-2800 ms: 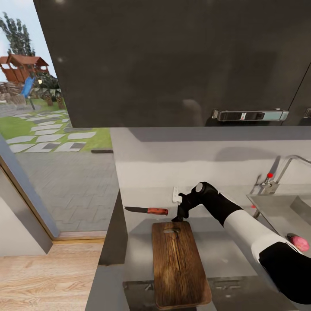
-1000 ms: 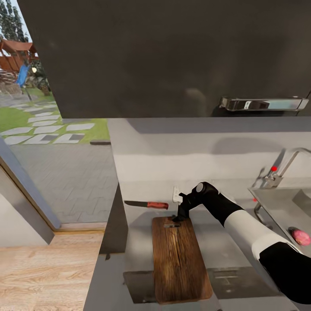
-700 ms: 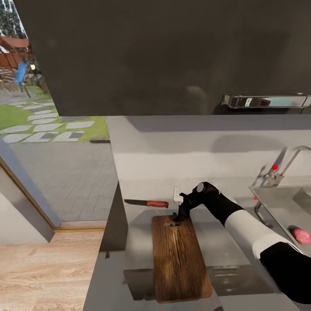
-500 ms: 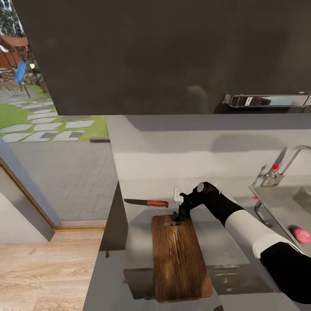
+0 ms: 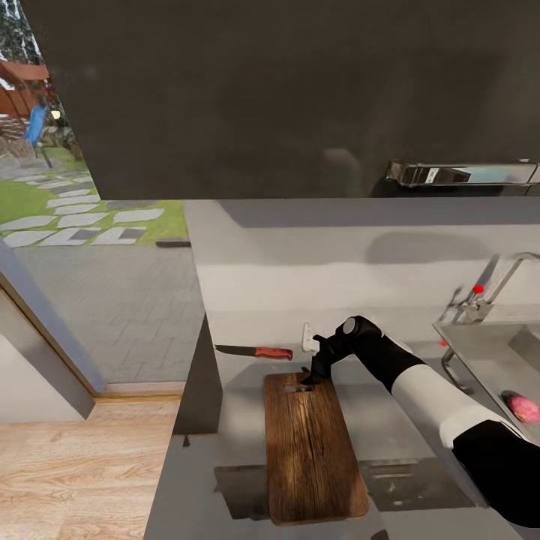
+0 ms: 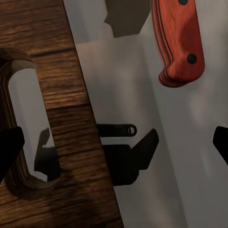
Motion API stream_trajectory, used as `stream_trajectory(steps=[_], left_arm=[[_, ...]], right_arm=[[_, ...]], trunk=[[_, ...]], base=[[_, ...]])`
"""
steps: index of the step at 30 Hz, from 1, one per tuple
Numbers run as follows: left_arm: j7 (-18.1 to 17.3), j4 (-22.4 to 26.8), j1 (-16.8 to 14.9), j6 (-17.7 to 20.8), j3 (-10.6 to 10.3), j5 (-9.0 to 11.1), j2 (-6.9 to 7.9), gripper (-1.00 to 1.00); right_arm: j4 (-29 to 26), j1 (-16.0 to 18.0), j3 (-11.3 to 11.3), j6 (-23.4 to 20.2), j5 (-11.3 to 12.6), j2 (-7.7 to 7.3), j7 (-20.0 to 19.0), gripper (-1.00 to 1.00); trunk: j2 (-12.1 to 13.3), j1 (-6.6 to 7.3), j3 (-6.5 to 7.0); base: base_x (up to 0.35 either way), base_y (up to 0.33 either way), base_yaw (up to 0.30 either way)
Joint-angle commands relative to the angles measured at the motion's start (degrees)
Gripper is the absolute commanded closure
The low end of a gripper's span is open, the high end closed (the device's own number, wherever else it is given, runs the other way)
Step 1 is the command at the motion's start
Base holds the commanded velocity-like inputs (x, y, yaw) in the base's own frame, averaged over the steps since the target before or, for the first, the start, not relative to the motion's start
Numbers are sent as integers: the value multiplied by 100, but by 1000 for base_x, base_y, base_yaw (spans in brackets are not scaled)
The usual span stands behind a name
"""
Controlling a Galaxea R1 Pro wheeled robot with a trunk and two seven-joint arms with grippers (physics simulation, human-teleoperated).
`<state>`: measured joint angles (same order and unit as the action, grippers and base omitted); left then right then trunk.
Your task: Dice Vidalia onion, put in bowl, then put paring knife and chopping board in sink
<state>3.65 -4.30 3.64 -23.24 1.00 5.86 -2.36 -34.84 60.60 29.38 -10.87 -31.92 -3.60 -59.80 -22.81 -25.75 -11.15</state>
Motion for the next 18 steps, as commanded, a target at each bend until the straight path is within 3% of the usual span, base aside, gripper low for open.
stream_trajectory(steps=[1,18], left_arm=[[-5,-10,-4,-31,6,38,-2,-100],[-5,-10,-4,-31,6,38,-2,-100]], right_arm=[[-14,4,23,-58,11,-7,-14,-100],[-14,4,30,-55,2,-2,-6,-100]], trunk=[[-11,-3,-10],[-11,-3,-10]], base=[[0,0,0],[4,0,0]])
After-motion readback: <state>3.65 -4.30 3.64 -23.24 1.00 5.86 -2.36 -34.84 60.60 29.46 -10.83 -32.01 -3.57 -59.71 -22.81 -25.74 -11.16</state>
